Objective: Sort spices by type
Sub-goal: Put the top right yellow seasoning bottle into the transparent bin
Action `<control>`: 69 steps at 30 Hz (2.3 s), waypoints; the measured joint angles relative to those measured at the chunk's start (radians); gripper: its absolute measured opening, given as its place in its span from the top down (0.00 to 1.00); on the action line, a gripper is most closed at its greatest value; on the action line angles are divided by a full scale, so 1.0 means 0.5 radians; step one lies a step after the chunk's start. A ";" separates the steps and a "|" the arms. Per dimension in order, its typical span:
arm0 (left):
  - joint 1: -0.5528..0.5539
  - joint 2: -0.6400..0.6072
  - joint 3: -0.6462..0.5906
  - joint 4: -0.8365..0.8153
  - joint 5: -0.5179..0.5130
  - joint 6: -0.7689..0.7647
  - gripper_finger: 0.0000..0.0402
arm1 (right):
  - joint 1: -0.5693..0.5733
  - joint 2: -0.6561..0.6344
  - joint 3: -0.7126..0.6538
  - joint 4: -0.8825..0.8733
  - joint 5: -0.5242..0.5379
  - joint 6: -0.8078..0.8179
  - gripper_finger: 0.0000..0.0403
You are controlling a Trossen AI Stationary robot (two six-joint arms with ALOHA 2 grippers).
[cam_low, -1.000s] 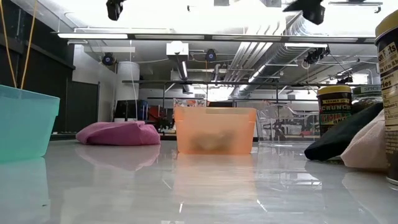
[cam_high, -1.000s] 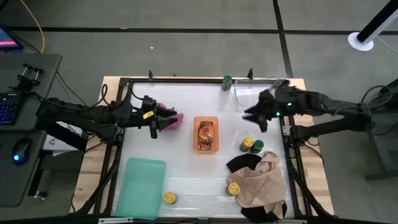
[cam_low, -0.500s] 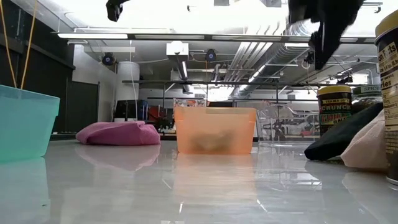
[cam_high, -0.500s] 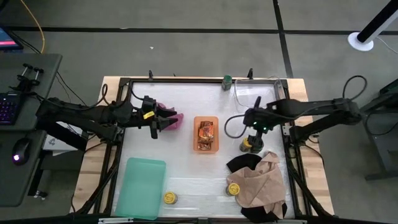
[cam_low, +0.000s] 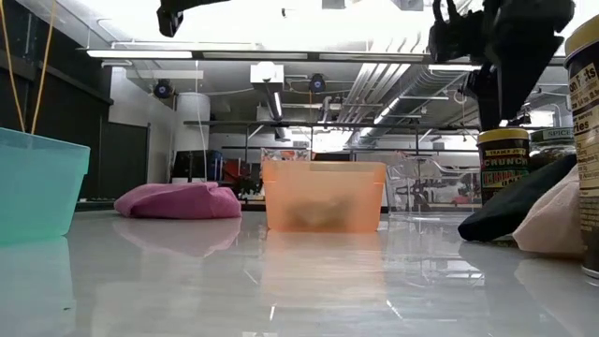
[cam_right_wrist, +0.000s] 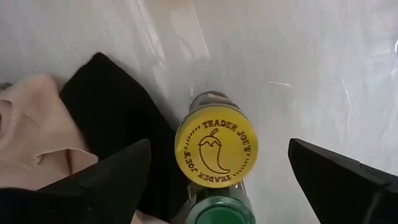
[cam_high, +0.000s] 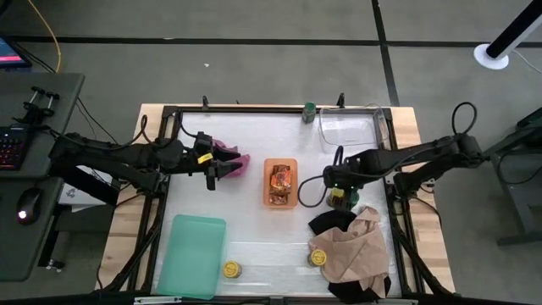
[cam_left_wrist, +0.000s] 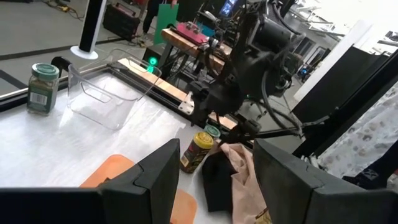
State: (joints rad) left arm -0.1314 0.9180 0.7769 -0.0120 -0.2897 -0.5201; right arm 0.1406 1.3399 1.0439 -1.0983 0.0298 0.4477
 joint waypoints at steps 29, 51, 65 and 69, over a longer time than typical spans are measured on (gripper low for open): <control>0.000 0.000 0.000 -0.037 -0.002 0.001 0.53 | 0.085 0.331 0.000 0.022 0.146 -0.004 0.42; 0.000 0.000 0.000 -0.041 -0.107 -0.026 0.53 | -1.350 -0.038 0.506 -0.490 0.879 -0.441 0.46; 0.000 0.000 0.000 -0.041 -0.107 -0.056 0.53 | -1.967 -0.065 -0.058 -0.215 0.646 -0.560 0.46; 0.000 0.000 0.000 -0.043 -0.107 -0.056 0.53 | -1.924 -0.070 -0.091 -0.279 0.605 -0.520 0.46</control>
State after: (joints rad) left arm -0.1314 0.9180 0.7769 -0.0334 -0.3431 -0.5480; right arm -0.8213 1.3048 0.9982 -1.2380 0.3324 0.1876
